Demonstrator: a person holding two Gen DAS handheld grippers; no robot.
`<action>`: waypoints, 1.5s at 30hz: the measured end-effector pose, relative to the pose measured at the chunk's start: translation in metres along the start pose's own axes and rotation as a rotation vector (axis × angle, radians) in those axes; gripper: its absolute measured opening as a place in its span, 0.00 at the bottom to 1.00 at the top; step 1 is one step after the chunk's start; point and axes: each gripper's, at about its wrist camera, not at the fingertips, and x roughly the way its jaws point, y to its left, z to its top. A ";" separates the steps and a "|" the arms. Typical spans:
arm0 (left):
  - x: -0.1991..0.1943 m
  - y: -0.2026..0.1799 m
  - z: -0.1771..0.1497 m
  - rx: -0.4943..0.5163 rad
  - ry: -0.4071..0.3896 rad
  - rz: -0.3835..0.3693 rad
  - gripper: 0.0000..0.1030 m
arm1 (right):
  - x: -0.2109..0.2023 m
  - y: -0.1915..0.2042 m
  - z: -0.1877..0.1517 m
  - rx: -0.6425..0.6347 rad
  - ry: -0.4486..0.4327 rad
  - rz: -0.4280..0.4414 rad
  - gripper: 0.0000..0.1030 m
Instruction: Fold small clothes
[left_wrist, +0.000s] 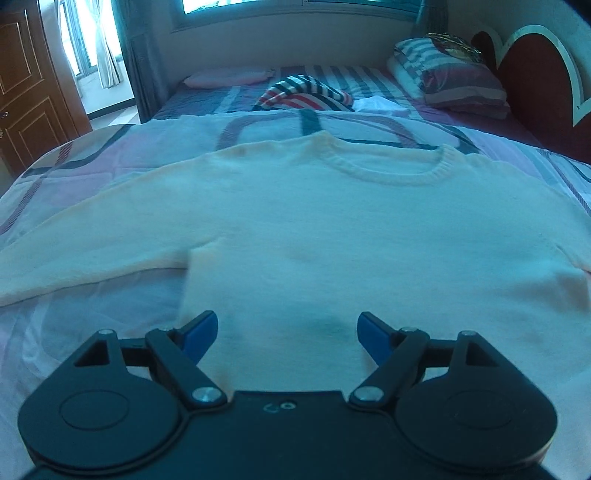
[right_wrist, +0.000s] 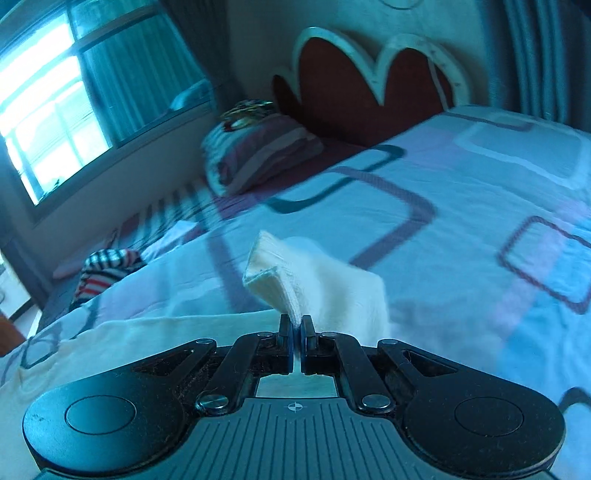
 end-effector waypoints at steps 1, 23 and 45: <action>0.001 0.009 0.000 -0.002 -0.002 0.002 0.79 | 0.002 0.014 -0.003 -0.009 0.006 0.013 0.03; 0.016 0.115 -0.004 -0.079 0.023 -0.029 0.80 | 0.047 0.300 -0.151 -0.431 0.165 0.288 0.03; 0.028 -0.009 0.035 -0.042 0.023 -0.285 0.50 | 0.016 0.169 -0.088 -0.260 0.072 0.109 0.18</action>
